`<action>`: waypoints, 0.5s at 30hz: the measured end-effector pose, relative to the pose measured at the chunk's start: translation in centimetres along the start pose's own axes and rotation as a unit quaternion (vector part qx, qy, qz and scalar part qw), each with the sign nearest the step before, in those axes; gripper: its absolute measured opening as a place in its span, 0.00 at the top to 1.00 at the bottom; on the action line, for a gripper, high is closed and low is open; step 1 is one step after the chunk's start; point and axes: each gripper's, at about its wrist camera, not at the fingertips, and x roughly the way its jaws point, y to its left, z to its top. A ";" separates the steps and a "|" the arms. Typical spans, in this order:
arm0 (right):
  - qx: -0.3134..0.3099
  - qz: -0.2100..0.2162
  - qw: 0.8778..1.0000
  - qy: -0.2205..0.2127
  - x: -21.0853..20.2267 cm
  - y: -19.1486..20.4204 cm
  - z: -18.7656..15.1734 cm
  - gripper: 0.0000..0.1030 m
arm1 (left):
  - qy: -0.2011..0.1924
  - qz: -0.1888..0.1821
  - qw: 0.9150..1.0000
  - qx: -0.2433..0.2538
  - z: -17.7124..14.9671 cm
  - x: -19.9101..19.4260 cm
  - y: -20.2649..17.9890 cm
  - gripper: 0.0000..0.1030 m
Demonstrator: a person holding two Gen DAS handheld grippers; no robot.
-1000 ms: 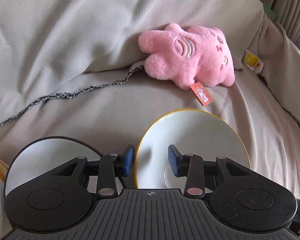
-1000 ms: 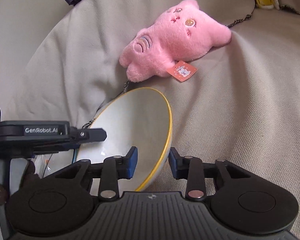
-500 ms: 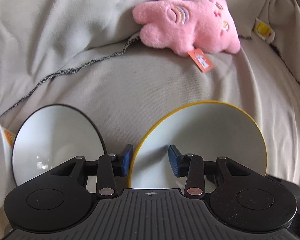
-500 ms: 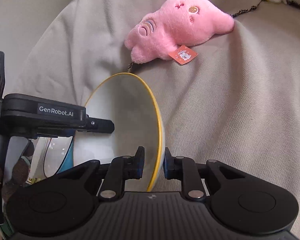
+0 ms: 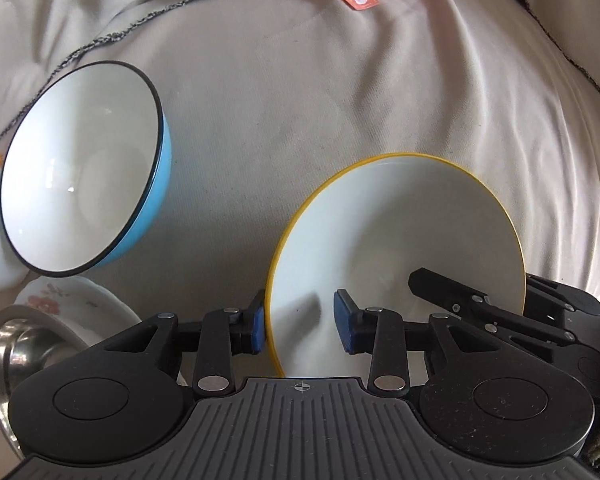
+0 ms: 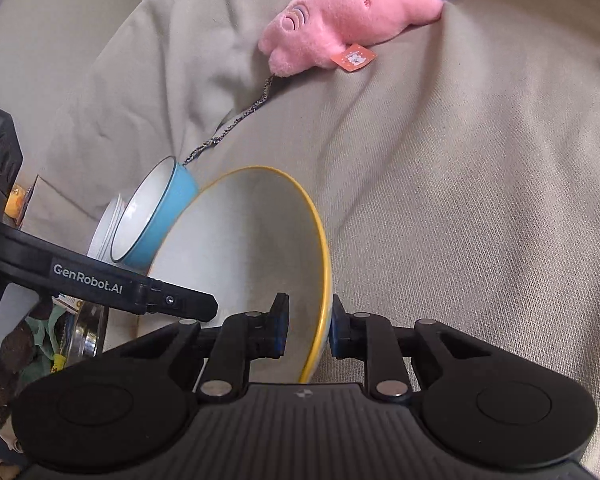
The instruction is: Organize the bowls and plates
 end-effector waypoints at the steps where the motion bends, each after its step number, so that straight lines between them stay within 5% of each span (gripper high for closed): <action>1: -0.005 0.000 1.000 -0.002 -0.1 0.1 0.0 0.80 | -0.007 -0.003 1.000 -0.001 0.0 -0.1 0.2 0.64; 6: -0.025 -0.001 0.999 -0.022 -1.0 0.7 -0.3 0.78 | -0.035 -0.034 0.999 -0.007 0.0 -2.0 1.6 0.64; 10: -0.056 -0.020 0.996 -0.070 -3.0 1.7 0.2 0.61 | -0.075 -0.049 0.996 -0.021 0.1 -5.5 3.7 0.64; 15: -0.084 -0.047 0.990 -0.103 -4.5 3.5 2.4 0.58 | -0.150 0.013 0.988 -0.041 1.8 -8.8 7.8 0.63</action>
